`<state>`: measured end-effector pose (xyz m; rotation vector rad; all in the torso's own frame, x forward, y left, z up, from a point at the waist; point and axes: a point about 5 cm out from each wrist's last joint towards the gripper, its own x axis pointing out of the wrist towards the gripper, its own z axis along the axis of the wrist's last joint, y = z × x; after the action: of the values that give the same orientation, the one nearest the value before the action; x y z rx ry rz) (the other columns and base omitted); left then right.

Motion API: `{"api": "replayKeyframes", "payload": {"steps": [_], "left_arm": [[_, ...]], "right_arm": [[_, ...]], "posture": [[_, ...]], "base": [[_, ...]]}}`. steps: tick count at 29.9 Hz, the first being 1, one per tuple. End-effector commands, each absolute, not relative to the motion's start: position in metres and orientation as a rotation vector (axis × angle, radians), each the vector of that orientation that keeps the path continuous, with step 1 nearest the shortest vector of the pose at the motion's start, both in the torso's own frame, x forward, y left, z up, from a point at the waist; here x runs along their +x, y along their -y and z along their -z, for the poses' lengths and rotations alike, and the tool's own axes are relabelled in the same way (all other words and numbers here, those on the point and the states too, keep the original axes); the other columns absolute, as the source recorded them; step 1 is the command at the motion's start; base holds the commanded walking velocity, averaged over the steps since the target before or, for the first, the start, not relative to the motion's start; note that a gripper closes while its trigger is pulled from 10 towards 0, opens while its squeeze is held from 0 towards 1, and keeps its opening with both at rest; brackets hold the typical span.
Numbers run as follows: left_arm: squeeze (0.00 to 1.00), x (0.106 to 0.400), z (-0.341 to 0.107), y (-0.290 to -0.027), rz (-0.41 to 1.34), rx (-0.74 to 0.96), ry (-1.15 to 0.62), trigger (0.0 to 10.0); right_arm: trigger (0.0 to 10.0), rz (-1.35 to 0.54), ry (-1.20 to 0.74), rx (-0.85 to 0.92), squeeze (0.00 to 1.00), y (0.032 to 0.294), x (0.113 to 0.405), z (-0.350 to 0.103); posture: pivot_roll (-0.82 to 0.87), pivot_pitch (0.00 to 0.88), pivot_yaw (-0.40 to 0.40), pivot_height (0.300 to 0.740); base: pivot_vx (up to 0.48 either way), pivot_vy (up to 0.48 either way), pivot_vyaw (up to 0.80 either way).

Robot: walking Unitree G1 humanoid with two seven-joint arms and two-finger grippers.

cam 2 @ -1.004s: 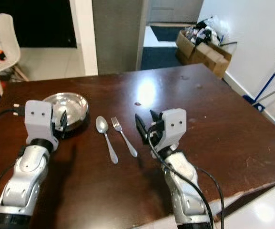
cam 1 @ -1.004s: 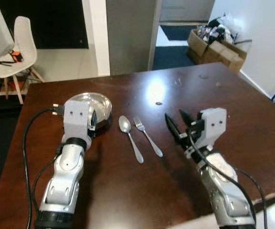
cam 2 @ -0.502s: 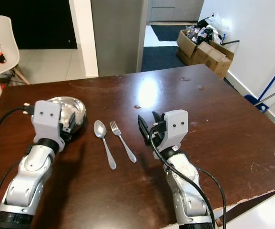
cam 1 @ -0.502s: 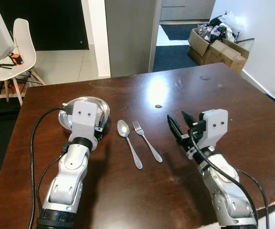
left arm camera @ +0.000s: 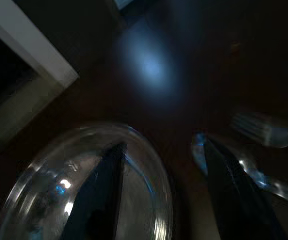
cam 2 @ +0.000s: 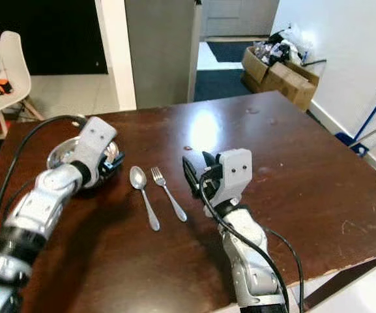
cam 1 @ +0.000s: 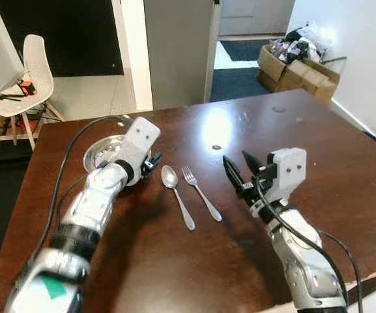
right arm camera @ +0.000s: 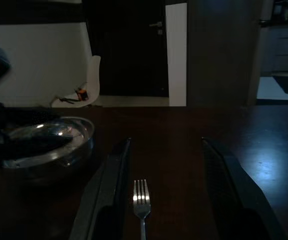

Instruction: Setting the table

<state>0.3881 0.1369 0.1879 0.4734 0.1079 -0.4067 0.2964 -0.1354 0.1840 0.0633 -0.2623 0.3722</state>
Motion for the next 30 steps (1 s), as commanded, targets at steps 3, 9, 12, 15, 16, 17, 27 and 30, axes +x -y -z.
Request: {"api": "replayKeyframes", "payload": {"steps": [3, 9, 12, 15, 16, 17, 27, 30], "left_arm": [[0.0, 0.395, -0.181, -0.142, 0.436, 0.519, -0.185, 10.0], [0.0, 0.403, -0.188, -0.154, 0.405, 0.554, -0.201, 10.0], [0.0, 0.406, -0.191, -0.167, 0.386, 0.582, -0.223, 10.0], [0.0, 0.406, -0.189, -0.178, 0.366, 0.611, -0.252, 10.0], [0.0, 0.405, -0.186, -0.184, 0.354, 0.631, -0.27, 10.0], [0.0, 0.404, -0.183, -0.191, 0.341, 0.65, -0.288, 10.0], [0.0, 0.393, -0.159, -0.212, 0.365, 0.489, -0.411, 10.0], [0.0, 0.39, -0.155, -0.205, 0.444, 0.429, -0.418, 10.0]], "right_arm": [[10.0, -0.355, 0.25, 0.088, 0.0, 0.135, 0.289, -0.183], [10.0, -0.319, 0.23, 0.117, 0.0, 0.138, 0.277, -0.178], [10.0, -0.301, 0.214, 0.129, 0.0, 0.141, 0.274, -0.175], [10.0, -0.296, 0.209, 0.135, 0.0, 0.142, 0.274, -0.175], [10.0, -0.296, 0.207, 0.138, 0.0, 0.142, 0.274, -0.175], [10.0, -0.296, 0.206, 0.141, 0.0, 0.142, 0.274, -0.175], [10.0, -0.297, 0.198, 0.156, 0.0, 0.142, 0.276, -0.176], [10.0, -0.299, 0.197, 0.156, 0.0, 0.142, 0.276, -0.177]], "posture": [[-0.1, 0.064, 0.144, 0.74], [-0.1, 0.115, 0.164, 0.74], [-0.09, 0.128, 0.164, 0.74], [-0.08, 0.132, 0.164, 0.74], [-0.08, 0.134, 0.164, 0.74], [-0.07, 0.135, 0.166, 0.74], [-0.07, 0.131, 0.153, 0.74], [-0.07, 0.128, 0.15, 0.74]], "base": [[0.0, 0.0, 0.0], [0.0, 0.0, 0.0], [0.0, 0.0, 0.0], [0.0, 0.0, 0.0], [0.0, 0.0, 0.0], [0.0, 0.0, 0.0], [0.0, 0.0, 0.0], [0.0, 0.0, 0.0]]}}
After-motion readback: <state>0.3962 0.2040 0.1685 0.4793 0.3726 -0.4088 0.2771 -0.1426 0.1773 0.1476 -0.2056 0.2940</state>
